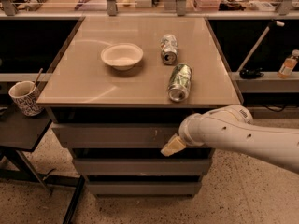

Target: Open top drawer

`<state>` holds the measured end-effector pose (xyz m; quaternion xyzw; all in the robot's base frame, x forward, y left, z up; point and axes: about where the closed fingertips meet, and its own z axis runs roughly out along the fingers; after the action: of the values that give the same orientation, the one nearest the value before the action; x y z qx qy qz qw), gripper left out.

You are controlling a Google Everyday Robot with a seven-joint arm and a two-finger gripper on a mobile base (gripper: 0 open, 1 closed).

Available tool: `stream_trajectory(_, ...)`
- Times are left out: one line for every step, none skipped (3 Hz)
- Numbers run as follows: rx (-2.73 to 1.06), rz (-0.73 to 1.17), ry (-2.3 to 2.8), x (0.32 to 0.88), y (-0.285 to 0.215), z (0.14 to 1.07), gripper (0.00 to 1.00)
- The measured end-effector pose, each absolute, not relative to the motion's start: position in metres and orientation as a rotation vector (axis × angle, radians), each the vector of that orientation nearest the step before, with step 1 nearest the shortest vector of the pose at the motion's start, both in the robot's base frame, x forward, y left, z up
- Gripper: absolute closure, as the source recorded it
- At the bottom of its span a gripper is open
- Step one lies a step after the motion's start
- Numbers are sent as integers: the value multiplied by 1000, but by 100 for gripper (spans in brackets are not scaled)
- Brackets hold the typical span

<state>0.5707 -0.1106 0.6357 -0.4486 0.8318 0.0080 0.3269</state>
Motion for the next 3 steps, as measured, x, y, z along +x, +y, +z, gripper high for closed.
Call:
stream_trajectory(-1170,30,2207,573,-115,636,0)
stream_trajectory(-1171,30,2207,573,-115,636,0)
stream_trajectory(-1171,30,2207,573,-115,636,19)
